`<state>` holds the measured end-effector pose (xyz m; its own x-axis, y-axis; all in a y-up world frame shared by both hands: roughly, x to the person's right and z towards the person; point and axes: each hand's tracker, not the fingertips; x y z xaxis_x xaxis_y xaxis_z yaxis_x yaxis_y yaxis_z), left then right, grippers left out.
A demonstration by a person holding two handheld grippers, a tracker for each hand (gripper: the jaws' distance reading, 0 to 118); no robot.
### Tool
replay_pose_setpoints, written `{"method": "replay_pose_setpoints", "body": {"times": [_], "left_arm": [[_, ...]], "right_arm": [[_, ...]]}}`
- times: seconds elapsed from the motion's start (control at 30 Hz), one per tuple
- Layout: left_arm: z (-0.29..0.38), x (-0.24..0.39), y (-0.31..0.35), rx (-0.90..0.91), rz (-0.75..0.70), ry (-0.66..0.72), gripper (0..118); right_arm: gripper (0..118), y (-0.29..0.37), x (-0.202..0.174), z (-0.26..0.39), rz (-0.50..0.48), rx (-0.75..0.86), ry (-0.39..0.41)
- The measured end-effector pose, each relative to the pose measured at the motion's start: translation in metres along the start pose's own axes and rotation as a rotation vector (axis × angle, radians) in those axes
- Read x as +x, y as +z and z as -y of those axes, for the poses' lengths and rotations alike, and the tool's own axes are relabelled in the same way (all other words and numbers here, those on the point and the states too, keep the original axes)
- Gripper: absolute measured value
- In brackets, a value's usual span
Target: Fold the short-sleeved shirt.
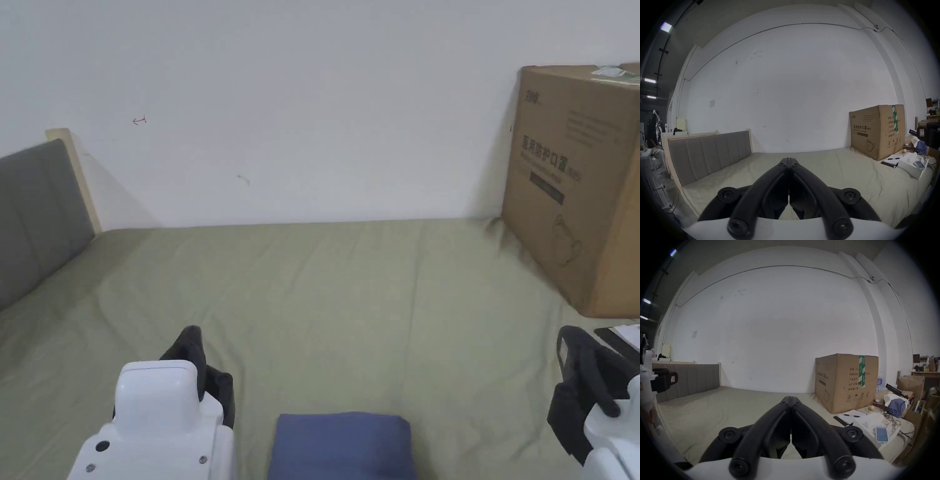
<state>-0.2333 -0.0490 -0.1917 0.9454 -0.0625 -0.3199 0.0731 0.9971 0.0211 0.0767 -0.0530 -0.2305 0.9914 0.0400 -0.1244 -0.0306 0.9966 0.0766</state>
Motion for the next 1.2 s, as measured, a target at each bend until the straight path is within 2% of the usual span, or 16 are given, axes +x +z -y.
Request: {"method": "replay_pose_setpoints", "body": {"times": [0.17,0.7,0.77,0.8,0.9,0.97,1.03,1.1,1.17,1.2], "left_arm": [[0.006,0.0,0.001,-0.034,0.009,-0.001,0],[0.01,0.0,-0.008,-0.062,0.024,-0.003,0],[0.01,-0.004,-0.01,-0.069,0.043,-0.019,0],[0.011,-0.006,-0.01,-0.074,0.05,-0.03,0],[0.019,-0.015,-0.019,-0.129,0.072,-0.044,0],[0.028,-0.022,-0.024,-0.179,0.073,-0.01,0],[0.038,-0.03,-0.029,-0.232,0.073,0.041,0],[0.049,-0.038,-0.036,-0.297,0.077,0.081,0],[0.059,-0.049,-0.047,-0.366,0.093,0.115,0],[0.064,-0.056,-0.055,-0.405,0.111,0.146,0]], "right_arm": [[0,0.007,0.001,0.004,0.021,-0.007,0.021],[0,-0.003,0.009,0.001,0.052,-0.03,-0.01],[0,-0.018,0.004,-0.008,0.013,-0.042,-0.005],[0,-0.032,-0.001,-0.013,-0.052,-0.07,-0.006],[0,-0.08,-0.025,-0.014,-0.256,-0.242,0.011],[0,-0.12,-0.048,0.005,-0.384,-0.462,0.062],[0,-0.161,-0.066,0.043,-0.511,-0.744,0.049],[0,-0.189,-0.079,0.089,-0.486,-0.983,0.072],[0,-0.204,-0.083,0.127,-0.436,-1.141,0.089],[0,-0.209,-0.083,0.144,-0.446,-1.203,0.077]]}}
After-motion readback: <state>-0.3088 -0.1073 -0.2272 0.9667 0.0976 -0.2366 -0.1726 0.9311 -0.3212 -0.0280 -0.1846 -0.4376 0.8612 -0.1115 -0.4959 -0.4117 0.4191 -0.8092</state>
